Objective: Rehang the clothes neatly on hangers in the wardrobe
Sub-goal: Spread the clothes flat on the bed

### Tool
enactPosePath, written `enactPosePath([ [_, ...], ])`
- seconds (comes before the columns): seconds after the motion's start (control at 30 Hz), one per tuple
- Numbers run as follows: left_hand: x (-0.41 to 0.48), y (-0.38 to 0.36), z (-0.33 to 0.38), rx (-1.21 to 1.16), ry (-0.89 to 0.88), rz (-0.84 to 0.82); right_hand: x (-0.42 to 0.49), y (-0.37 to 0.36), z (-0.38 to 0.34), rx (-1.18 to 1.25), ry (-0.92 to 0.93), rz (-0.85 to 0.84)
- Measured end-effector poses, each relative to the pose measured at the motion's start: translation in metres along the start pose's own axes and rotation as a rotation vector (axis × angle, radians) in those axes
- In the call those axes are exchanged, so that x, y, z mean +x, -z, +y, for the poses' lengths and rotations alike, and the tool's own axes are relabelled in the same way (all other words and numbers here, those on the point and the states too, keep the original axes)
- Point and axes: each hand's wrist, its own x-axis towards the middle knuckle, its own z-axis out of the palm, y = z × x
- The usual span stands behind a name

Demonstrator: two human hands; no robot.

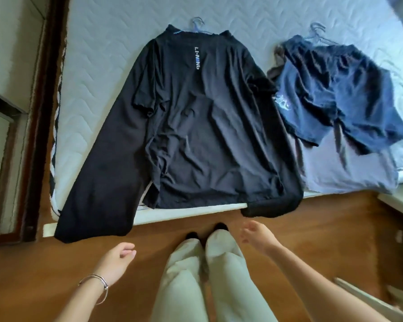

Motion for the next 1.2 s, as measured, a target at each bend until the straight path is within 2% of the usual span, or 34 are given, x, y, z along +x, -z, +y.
enactPosePath([
  [0.13,-0.008,-0.033,0.054,0.065,-0.091,-0.126,-0.030,0.036,0.050,0.146,-0.125,0.029],
  [0.3,-0.012,-0.075,0.126,0.255,-0.190,-0.227,-0.046,0.077,0.111,0.287,-0.217,0.158],
  [0.5,0.001,-0.119,0.201,0.397,-0.239,-0.223,-0.033,0.118,0.182,0.262,-0.331,0.125],
  [0.6,0.011,-0.140,0.235,0.378,-0.175,-0.158,-0.026,0.156,0.208,0.207,-0.360,0.091],
  [0.7,0.017,-0.171,0.267,0.324,-0.038,-0.082,-0.005,0.221,0.229,0.158,-0.356,0.103],
  [0.8,0.002,-0.217,0.313,0.152,0.056,-0.072,0.025,0.302,0.246,0.164,-0.313,0.094],
  [0.87,-0.012,-0.246,0.347,0.072,0.044,-0.103,0.045,0.356,0.255,0.153,-0.261,0.150],
  [1.0,-0.022,-0.278,0.400,-0.085,-0.001,-0.059,0.068,0.440,0.255,0.176,-0.211,0.274],
  [1.2,-0.028,-0.289,0.424,-0.036,-0.024,-0.127,0.081,0.461,0.255,0.247,-0.245,0.253],
])
